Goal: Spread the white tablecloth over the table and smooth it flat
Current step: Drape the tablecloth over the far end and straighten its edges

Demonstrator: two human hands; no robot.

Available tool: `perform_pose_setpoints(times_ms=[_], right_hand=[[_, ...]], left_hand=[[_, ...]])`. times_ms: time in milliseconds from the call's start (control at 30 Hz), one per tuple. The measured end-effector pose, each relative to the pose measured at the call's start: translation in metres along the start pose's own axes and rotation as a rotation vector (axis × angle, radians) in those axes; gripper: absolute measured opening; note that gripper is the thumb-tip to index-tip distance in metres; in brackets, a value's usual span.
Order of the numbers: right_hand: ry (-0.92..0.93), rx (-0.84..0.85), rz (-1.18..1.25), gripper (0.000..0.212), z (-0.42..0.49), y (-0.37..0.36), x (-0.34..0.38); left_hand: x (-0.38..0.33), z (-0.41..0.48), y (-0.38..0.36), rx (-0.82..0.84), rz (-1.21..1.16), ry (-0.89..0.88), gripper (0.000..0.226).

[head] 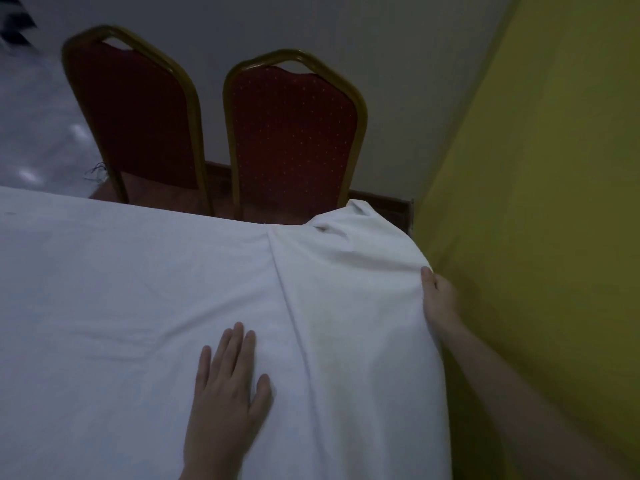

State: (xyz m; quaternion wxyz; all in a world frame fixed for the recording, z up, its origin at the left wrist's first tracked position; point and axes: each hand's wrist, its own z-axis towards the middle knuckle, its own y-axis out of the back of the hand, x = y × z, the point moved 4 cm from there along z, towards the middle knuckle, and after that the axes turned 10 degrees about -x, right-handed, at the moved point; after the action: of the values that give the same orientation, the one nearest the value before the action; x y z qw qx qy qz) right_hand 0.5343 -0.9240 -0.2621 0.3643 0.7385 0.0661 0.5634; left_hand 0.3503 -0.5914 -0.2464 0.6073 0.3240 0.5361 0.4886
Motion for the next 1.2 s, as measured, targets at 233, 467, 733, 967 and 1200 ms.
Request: perform_pose_setpoints(times_ms=[233,467,733,967,1200], right_hand=[[-0.060,-0.087,-0.208,0.039,-0.001,0.040,-0.062],[0.057,0.143,0.026,0.038,0.026,0.018,0.021],[0.210,0.405,-0.087,0.045,0.032,-0.001,0.014],[0.384,0.304,-0.480,0.021,0.035,0.009,-0.012],[0.370,0.083,-0.630,0.041,0.057,0.055,-0.032]], left_hand=[[-0.002,0.000,0.001,0.003,-0.010,0.003,0.066],[-0.002,0.004,0.003,-0.001,0.002,0.002,0.065],[0.000,0.001,0.003,0.013,0.023,0.006,0.065],[-0.002,0.000,0.004,0.023,0.022,0.010,0.065],[-0.004,0.002,0.005,0.008,0.011,0.018,0.064]])
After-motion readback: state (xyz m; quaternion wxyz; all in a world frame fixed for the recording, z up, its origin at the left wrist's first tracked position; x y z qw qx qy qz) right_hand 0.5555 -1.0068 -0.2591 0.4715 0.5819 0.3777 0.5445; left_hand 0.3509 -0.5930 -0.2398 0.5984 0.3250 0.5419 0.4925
